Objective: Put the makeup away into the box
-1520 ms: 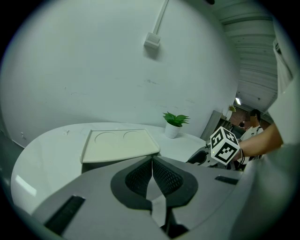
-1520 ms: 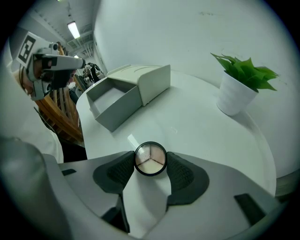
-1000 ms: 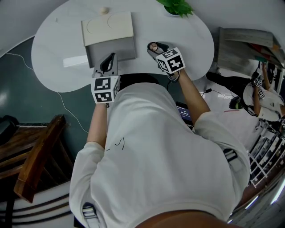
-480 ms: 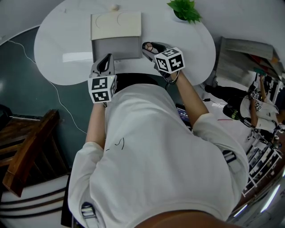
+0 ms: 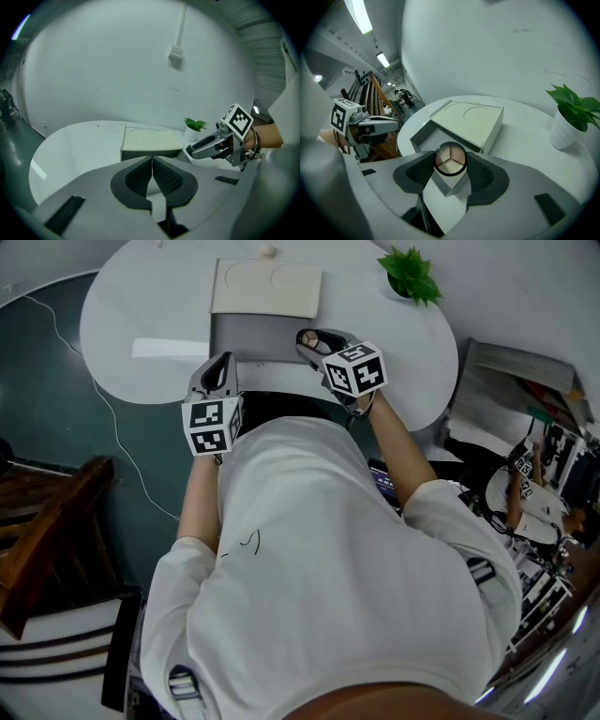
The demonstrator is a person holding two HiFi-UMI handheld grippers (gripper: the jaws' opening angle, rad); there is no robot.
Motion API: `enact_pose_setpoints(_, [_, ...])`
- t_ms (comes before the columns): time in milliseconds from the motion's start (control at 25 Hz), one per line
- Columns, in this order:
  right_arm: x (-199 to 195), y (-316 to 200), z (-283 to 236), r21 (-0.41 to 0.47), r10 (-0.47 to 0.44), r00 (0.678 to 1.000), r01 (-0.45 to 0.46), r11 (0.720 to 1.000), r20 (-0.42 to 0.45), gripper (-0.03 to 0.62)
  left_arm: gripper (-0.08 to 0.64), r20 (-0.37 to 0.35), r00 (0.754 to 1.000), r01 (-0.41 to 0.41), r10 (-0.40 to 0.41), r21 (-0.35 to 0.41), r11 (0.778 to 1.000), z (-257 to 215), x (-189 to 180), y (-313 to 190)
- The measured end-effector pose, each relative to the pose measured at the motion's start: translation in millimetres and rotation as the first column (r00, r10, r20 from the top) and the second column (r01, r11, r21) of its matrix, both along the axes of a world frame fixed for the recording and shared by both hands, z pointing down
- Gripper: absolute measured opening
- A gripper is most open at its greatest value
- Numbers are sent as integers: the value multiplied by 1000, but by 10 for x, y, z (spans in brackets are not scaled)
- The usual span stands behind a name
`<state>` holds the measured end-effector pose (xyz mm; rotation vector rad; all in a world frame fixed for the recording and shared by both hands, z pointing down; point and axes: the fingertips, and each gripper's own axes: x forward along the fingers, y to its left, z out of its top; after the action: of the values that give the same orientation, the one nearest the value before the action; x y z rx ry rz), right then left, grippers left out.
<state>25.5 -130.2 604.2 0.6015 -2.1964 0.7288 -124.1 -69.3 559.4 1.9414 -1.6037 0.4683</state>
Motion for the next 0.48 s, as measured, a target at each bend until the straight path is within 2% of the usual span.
enact_pose_setpoints(480, [-614, 18, -19, 1, -140, 990, 140, 990, 9, 215, 23, 4, 993, 121, -121, -5, 993, -2, -477, 215])
